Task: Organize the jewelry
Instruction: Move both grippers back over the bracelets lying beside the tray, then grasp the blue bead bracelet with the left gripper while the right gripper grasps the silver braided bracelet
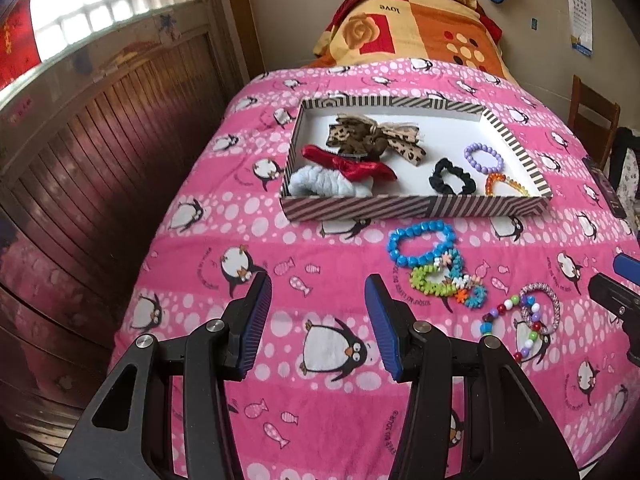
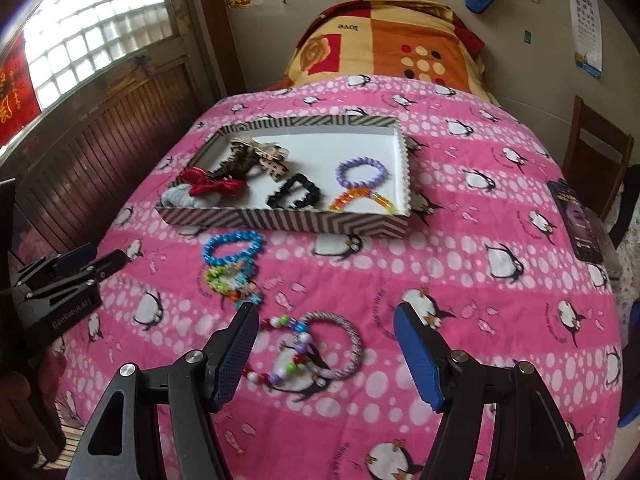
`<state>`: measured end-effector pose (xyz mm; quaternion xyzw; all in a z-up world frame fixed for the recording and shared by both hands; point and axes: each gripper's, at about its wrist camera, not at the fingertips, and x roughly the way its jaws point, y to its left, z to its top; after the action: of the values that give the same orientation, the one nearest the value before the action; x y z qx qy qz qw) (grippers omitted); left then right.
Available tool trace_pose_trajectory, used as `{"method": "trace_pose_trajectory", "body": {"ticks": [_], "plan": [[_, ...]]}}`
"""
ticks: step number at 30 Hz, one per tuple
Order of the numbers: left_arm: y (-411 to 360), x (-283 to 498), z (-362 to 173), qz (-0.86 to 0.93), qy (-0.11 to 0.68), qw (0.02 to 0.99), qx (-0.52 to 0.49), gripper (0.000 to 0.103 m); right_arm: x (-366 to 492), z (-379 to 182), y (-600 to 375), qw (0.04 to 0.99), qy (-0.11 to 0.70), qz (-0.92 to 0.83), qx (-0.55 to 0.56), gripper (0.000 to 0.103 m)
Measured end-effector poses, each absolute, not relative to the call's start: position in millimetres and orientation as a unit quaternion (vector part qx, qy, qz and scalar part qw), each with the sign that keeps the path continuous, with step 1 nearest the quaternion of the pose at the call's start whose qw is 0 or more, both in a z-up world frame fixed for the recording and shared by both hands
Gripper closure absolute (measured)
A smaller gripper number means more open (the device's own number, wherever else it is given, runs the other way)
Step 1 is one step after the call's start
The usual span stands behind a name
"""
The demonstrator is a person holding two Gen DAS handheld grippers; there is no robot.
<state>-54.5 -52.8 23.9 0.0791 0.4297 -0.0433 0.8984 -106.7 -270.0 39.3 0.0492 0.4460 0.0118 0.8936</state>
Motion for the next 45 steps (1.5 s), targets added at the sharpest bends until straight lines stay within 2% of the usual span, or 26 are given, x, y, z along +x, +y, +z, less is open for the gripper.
{"method": "trace_pose_trajectory", "body": {"ticks": [17, 24, 28, 30, 35, 38, 45], "plan": [[-52.9, -31.0, 7.0, -0.083, 0.485, 0.871, 0.017, 0.055, -139.8, 7.2, -365.4, 0.866, 0.485, -0.089, 0.082, 0.036], [-49.6, -18.2, 0.9, -0.077, 0.500, 0.863, -0.003, 0.055, -134.3, 7.1, -368.0, 0.865, 0.487, -0.064, 0.105, 0.036], [-51.0, -11.0, -4.3, -0.083, 0.516, 0.853, -0.017, 0.055, -117.5, -2.6, -332.9, 0.863, 0.499, -0.020, 0.079, 0.052], [-54.4, -8.8, -4.9, -0.089, 0.519, 0.850, -0.016, 0.055, -107.3, -10.0, -314.7, 0.861, 0.504, 0.005, 0.065, 0.053], [-60.9, 2.4, -6.2, -0.104, 0.528, 0.843, -0.021, 0.055, -87.6, -25.7, -288.4, 0.857, 0.514, 0.035, 0.022, 0.063], [-66.6, 11.6, -10.5, -0.105, 0.534, 0.839, -0.014, 0.055, -78.2, -34.6, -286.7, 0.851, 0.524, 0.027, -0.006, 0.075], [-80.3, 36.7, -28.2, -0.110, 0.556, 0.823, -0.024, 0.055, -72.4, -37.7, -308.8, 0.850, 0.527, 0.010, 0.014, 0.075]]}}
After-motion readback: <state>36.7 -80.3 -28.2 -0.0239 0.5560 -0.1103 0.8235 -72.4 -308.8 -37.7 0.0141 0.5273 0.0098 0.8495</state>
